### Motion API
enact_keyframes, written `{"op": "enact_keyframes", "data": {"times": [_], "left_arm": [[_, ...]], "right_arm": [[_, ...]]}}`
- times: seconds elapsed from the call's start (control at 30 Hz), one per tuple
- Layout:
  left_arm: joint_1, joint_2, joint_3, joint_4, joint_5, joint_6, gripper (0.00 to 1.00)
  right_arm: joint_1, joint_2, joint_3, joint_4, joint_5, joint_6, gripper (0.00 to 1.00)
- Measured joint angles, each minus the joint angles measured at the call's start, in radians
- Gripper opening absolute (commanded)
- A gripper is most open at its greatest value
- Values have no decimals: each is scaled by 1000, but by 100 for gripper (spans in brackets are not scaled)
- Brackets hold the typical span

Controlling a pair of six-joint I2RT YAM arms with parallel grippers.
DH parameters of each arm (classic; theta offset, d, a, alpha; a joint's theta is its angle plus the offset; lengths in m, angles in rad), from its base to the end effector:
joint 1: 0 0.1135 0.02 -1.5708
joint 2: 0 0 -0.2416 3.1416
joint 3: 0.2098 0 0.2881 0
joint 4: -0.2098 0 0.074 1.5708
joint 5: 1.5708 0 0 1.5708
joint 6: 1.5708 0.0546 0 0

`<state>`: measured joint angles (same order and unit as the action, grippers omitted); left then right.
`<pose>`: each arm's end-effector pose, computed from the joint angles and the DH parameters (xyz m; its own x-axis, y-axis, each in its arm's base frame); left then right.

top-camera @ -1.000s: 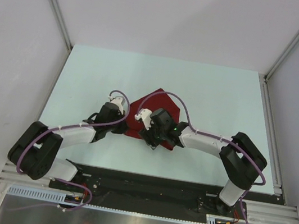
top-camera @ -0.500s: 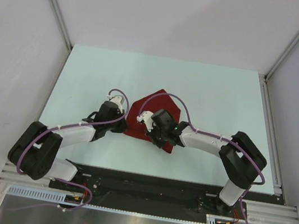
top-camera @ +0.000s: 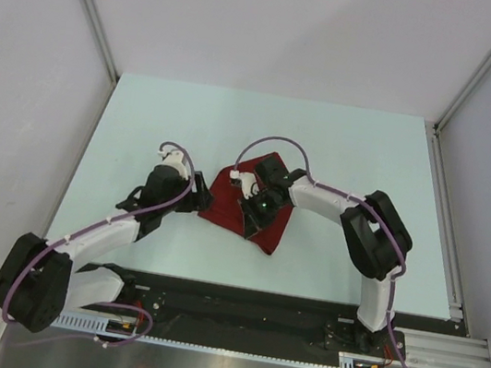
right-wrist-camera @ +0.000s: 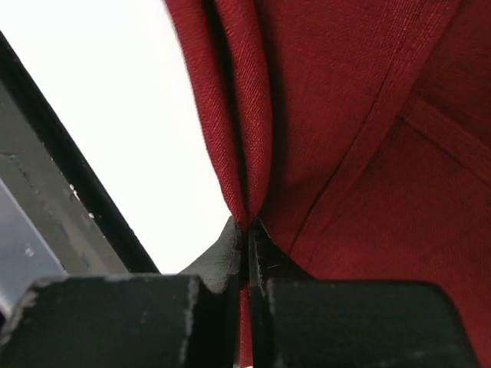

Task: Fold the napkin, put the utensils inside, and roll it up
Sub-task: Roll the napkin with the utensil

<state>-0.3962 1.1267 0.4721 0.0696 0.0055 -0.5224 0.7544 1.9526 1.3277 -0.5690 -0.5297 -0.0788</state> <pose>0.2614 -0.1097 0.1367 -0.6361 -0.2747 -0.7210 0.0839 0.9043 -0.4186 0.2859 0.3065 0.1089 -0.6183 -0.6743 -0.4039 -0.7776 0.4498 0.4394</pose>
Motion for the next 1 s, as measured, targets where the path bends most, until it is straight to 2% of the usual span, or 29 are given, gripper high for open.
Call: {"op": "enact_keyframes", "data": {"times": [0.27,0.87,1.0], "left_arm": [[0,-46,-97,34,36,10,79],[0,132,-98,161,86,68,78],[0,152,-96,192,95,72,73]], "right_arm": [[-56,114,53,-55,-144,9,0],[-161,251,129,-143,-388,8,0],[-174,268,139,-157,-412,8,0]]}}
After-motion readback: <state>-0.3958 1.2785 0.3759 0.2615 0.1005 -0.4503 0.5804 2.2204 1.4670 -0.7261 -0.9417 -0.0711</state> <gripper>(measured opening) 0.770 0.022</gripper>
